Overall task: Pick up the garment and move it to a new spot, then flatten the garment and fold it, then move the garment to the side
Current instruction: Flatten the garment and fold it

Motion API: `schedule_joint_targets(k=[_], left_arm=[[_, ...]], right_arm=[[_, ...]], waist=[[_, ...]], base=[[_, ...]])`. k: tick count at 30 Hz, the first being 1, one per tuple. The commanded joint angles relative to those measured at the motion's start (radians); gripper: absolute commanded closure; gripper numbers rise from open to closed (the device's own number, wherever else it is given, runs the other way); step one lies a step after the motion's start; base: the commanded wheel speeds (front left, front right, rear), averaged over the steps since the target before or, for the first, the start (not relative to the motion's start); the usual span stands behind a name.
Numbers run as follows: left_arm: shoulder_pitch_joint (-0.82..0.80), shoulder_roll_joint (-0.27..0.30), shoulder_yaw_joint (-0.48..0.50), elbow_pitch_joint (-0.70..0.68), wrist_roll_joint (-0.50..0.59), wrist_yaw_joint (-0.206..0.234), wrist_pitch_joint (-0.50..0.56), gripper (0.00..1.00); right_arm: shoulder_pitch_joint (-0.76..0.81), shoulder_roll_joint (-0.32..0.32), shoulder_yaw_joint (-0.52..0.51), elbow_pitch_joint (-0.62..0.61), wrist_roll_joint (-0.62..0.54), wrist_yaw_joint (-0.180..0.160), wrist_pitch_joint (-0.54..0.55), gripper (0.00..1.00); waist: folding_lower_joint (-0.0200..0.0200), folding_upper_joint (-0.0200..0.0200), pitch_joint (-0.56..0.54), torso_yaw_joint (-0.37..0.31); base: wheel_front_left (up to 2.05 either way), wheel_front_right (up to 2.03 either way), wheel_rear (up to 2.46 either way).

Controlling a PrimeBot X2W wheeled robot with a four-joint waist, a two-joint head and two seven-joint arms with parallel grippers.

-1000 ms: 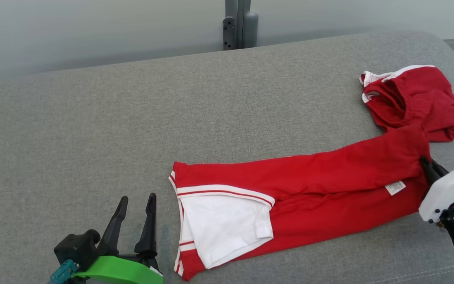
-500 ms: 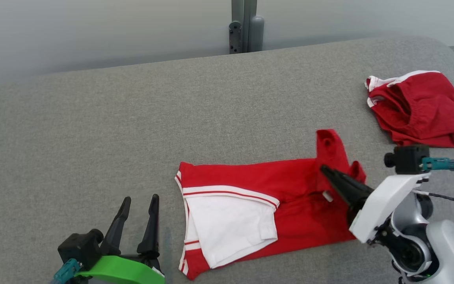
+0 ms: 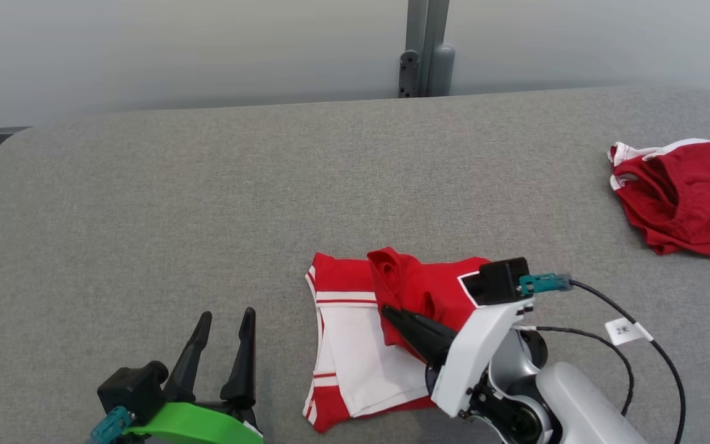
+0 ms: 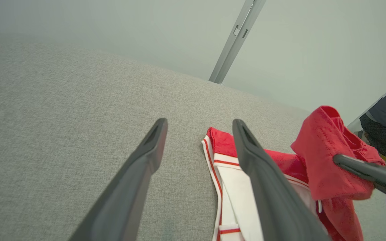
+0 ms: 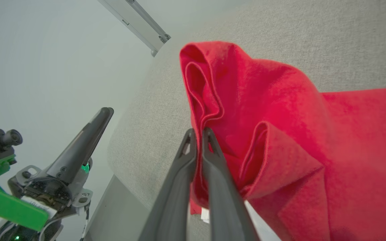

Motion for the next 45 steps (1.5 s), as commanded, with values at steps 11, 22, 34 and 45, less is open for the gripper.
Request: schedule_joint_targets(k=[11,22,34,45], left_arm=[[-0.021,-0.012,-0.019,0.022,0.002,-0.015,-0.003,0.00],[-0.021,-0.010,-0.019,0.031,-0.004,-0.008,-0.009,0.00],[-0.007,-0.006,-0.028,0.019,-0.002,-0.001,-0.012,0.00],[-0.014,-0.002,-0.035,0.011,-0.005,0.000,-0.005,0.00]], right_arm=[[-0.169,0.031,0.146,0.296,0.070,0.000,-0.152,1.00],[-0.281,0.029,0.284,0.388,0.236,0.000,-0.317,0.00],[-0.316,-0.016,0.194,0.452,0.068,0.000,-0.537,0.00],[-0.213,-0.093,0.208,0.498,-0.062,0.000,-0.543,1.00]], waist=[[0.0000,-0.0001,0.006,0.070],[0.0000,-0.0001,-0.001,0.072],[0.0000,-0.0001,-0.013,0.027],[0.0000,-0.0001,-0.004,0.030]], base=[[0.00,0.00,0.00],[0.00,0.00,0.00],[0.00,0.00,0.00],[0.00,0.00,0.00]])
